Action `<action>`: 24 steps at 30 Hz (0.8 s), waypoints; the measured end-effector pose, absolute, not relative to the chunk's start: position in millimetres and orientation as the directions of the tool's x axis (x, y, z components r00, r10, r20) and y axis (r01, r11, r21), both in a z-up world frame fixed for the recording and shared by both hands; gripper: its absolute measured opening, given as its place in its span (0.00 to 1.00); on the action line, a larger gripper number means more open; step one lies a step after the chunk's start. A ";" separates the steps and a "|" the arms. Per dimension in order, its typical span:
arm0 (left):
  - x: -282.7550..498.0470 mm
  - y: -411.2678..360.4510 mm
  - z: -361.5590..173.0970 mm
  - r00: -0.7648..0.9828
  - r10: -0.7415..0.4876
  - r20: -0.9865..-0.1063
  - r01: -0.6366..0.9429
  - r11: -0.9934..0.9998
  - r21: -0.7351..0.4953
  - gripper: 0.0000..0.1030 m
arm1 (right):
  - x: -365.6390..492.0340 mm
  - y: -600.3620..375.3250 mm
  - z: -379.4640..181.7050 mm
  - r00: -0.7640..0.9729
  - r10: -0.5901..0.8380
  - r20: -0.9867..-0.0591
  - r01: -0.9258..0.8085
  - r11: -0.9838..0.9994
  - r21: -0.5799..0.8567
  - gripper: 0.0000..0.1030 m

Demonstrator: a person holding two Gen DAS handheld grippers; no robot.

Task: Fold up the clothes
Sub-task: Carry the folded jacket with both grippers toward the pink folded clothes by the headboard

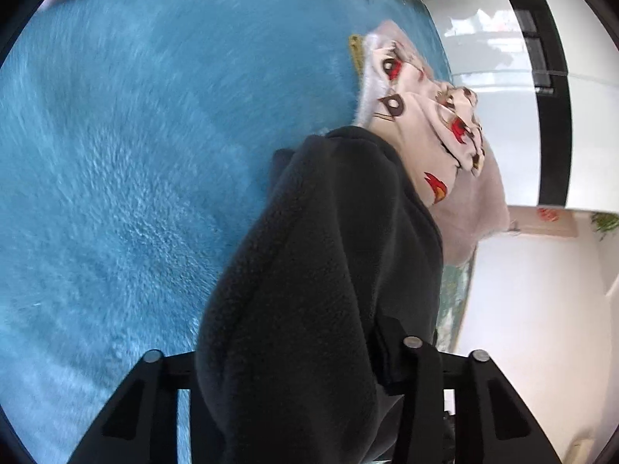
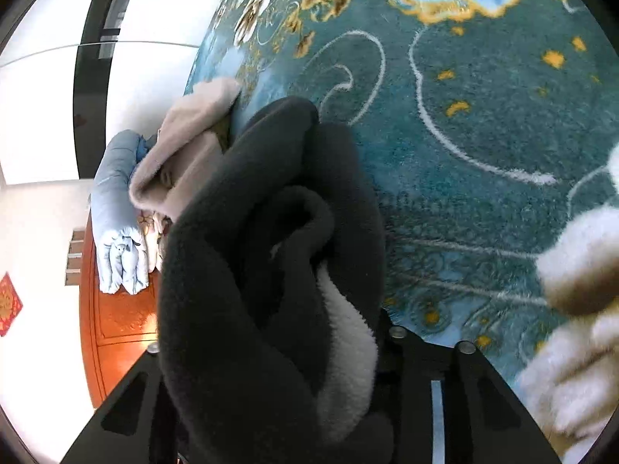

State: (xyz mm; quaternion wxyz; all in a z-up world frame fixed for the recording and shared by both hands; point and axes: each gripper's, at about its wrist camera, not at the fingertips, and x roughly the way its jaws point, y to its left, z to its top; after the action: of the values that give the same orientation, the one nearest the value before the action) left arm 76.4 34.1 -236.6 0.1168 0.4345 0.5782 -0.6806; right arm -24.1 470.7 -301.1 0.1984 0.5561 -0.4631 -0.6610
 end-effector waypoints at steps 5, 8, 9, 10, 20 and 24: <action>69.2 35.4 -185.8 -0.563 0.334 -0.756 0.676 -0.339 -0.654 0.40 | -26.9 471.4 -263.7 -0.289 -0.793 -0.535 -0.273 -0.468 0.841 0.34; 67.0 43.8 -139.9 -0.544 0.315 -0.778 0.671 -0.392 -0.629 0.39 | -24.3 475.6 -237.2 -0.273 -0.802 -0.531 -0.291 -0.458 0.840 0.34; 69.0 46.7 -125.6 -0.541 0.311 -0.781 0.671 -0.401 -0.624 0.39 | -22.4 477.4 -227.9 -0.266 -0.804 -0.531 -0.295 -0.457 0.839 0.34; 71.8 49.5 -111.6 -0.539 0.309 -0.784 0.670 -0.406 -0.621 0.39 | -20.0 479.4 -218.5 -0.259 -0.807 -0.531 -0.300 -0.455 0.839 0.34; 94.6 66.8 11.2 -0.565 0.267 -0.781 0.639 -0.457 -0.619 0.39 | 0.5 508.5 -108.8 -0.225 -0.850 -0.476 -0.252 -0.421 0.871 0.34; 108.4 56.4 40.9 -0.595 0.251 -0.763 0.625 -0.451 -0.637 0.39 | -0.9 499.7 -76.2 -0.223 -0.862 -0.456 -0.191 -0.420 0.887 0.34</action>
State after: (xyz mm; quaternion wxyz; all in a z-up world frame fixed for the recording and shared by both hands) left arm 108.4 56.4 40.9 0.1272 0.4314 0.5080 -0.7346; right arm -0.9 499.7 -76.2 0.2674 0.5632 -0.4673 -0.6268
